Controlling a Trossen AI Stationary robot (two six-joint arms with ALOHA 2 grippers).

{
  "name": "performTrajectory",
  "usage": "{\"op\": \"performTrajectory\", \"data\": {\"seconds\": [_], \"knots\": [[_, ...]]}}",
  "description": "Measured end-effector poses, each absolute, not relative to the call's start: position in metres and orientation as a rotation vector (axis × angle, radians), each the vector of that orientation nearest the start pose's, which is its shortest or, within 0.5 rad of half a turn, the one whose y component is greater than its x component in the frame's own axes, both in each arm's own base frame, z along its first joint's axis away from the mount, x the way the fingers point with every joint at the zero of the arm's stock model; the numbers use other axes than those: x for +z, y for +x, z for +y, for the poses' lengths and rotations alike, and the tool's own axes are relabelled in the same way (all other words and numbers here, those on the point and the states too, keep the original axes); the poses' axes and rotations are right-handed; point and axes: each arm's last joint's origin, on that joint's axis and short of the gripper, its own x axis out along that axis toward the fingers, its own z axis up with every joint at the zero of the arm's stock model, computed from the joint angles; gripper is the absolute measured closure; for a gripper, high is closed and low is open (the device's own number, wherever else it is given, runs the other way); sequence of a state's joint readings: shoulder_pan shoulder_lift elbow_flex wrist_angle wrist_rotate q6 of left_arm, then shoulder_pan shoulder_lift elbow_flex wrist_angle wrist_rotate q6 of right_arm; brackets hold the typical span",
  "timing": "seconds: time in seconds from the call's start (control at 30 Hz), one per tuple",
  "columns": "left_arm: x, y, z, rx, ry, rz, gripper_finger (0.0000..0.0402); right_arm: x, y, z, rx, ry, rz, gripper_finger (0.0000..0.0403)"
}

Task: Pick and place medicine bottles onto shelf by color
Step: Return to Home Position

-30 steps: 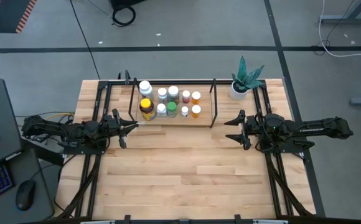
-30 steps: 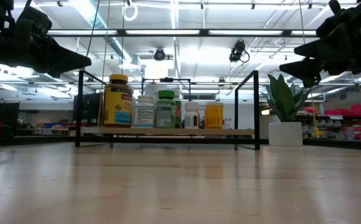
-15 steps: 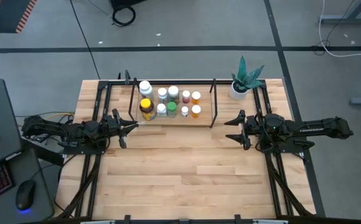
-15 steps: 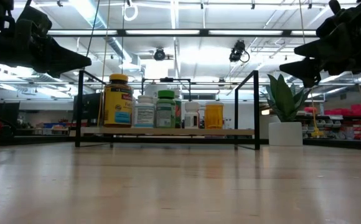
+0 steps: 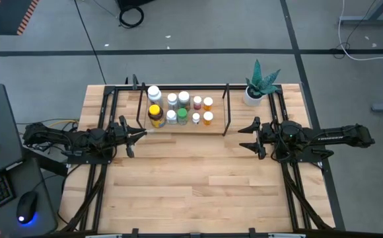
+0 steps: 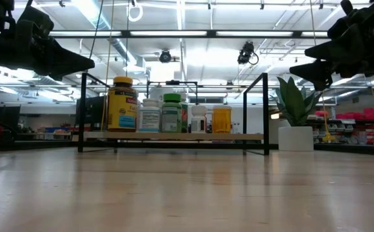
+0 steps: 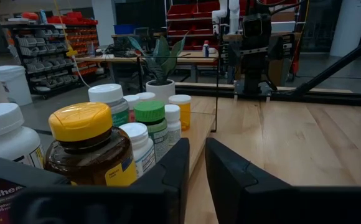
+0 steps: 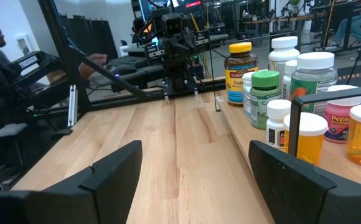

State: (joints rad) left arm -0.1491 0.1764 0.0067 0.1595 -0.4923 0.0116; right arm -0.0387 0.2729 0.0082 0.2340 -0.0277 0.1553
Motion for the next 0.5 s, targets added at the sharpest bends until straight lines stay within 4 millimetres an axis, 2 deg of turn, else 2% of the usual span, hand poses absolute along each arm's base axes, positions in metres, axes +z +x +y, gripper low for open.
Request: {"op": "performTrajectory", "data": {"seconds": [0.5], "knots": [[0.1666, 0.1058, -0.0021, 0.343, 0.015, 0.012, 0.0342, 0.1655, 0.1145, -0.0036, -0.013, 0.156, 0.029, 0.01]]}}
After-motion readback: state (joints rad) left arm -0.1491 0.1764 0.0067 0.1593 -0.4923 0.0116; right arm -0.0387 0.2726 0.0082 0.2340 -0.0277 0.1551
